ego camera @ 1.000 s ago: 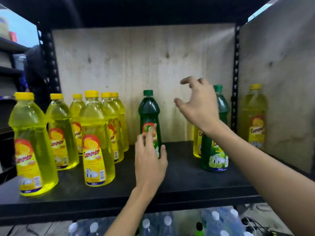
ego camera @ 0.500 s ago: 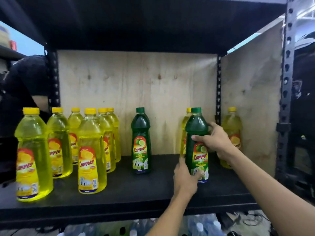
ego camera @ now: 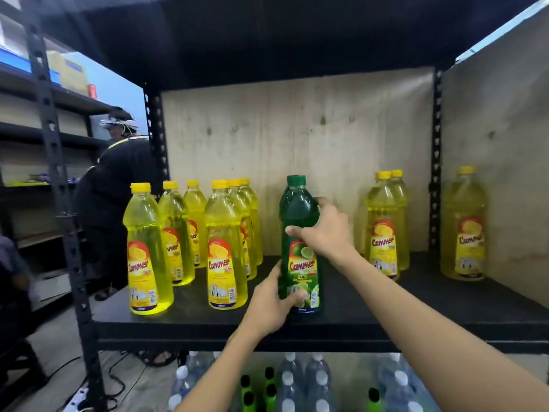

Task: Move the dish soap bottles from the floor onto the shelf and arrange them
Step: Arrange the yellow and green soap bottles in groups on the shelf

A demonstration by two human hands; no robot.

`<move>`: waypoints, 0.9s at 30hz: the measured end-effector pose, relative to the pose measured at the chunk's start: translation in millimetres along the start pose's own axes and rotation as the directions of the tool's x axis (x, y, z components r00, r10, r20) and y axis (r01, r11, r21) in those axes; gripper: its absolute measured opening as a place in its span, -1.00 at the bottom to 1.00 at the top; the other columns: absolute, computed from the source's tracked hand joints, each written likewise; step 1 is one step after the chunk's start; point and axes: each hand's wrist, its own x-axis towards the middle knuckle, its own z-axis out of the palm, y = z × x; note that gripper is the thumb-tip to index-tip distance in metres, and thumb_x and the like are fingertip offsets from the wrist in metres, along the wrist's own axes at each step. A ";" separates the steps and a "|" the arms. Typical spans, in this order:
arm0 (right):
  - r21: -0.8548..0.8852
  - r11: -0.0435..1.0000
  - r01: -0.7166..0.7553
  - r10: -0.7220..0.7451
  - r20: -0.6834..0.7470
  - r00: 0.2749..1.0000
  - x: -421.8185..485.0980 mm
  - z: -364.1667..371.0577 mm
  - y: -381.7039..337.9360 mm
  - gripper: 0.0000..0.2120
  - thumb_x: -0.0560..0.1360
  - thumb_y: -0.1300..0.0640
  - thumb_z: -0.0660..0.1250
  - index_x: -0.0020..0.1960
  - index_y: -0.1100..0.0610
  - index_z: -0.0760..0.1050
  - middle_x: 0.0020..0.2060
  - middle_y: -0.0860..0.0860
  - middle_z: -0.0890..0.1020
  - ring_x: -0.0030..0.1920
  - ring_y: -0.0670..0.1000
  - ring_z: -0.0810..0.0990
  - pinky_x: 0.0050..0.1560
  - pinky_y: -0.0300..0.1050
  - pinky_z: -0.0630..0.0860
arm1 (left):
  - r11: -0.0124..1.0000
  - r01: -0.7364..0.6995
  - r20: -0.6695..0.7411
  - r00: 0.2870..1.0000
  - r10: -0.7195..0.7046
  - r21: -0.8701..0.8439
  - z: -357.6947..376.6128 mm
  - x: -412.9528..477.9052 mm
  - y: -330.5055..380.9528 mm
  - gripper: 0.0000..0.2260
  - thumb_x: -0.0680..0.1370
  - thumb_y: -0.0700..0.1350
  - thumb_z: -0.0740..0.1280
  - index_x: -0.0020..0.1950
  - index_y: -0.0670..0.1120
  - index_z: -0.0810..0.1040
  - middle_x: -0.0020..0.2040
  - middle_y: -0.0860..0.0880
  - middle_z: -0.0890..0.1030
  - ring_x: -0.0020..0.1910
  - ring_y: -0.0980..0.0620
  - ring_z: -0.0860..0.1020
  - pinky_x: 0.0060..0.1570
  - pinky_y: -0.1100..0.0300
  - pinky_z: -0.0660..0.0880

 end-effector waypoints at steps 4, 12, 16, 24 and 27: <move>-0.038 0.999 -0.018 0.018 0.002 1.000 1.2 12.9 -4.9 -0.15 0.22 -0.24 0.57 0.41 -0.04 0.35 0.23 0.03 0.63 0.21 0.16 0.60 0.19 0.12 0.57 | 1.000 0.016 0.002 1.000 -0.016 0.003 -11.9 -4.0 -8.6 -0.30 0.50 -0.03 0.48 0.56 0.02 0.23 0.04 0.41 0.50 -0.05 0.65 0.46 -0.14 0.65 0.38; -0.055 0.998 0.020 -0.017 0.043 0.999 -1.8 11.8 -1.9 -0.12 0.25 -0.20 0.58 0.44 -0.01 0.29 0.24 0.03 0.61 0.20 0.14 0.61 0.13 0.04 0.56 | 0.999 0.047 -0.001 0.999 -0.046 0.017 -11.1 -13.2 3.4 -0.20 0.53 0.00 0.45 0.62 0.04 0.04 0.36 0.14 0.51 0.17 0.37 0.50 0.07 0.52 0.44; 0.129 0.985 -0.116 0.089 0.195 0.977 7.0 -27.8 26.7 -0.18 0.24 -0.05 0.65 0.42 -0.03 0.38 0.07 0.03 0.63 0.07 0.03 0.62 -0.10 -0.11 0.56 | 0.918 -0.119 -0.364 0.893 0.266 0.378 3.5 -38.0 27.6 -0.16 0.55 0.03 0.41 0.63 0.07 -0.10 0.42 -0.04 0.32 0.31 0.05 0.44 0.20 0.21 0.45; 0.106 0.971 -0.216 0.237 -0.263 0.935 49.4 -97.2 110.2 -0.23 0.29 0.07 0.59 0.41 0.09 0.35 0.23 0.18 0.57 0.28 0.20 0.52 0.28 0.16 0.46 | 0.984 -0.163 -0.164 0.971 0.173 0.075 114.7 9.1 88.8 -0.60 0.49 -0.07 0.45 0.31 0.06 0.47 0.11 0.11 0.53 0.01 0.14 0.58 0.12 0.10 0.54; 0.048 0.989 -0.143 0.151 -0.269 0.951 73.5 -98.9 116.3 -0.19 0.29 0.03 0.60 0.45 0.09 0.31 0.28 0.15 0.56 0.32 0.20 0.50 0.31 0.12 0.44 | 0.996 0.092 -0.086 0.992 -0.090 0.019 155.3 57.5 94.4 -0.29 0.40 0.01 0.55 0.45 -0.09 0.30 0.33 -0.08 0.44 0.31 -0.10 0.48 0.28 0.04 0.42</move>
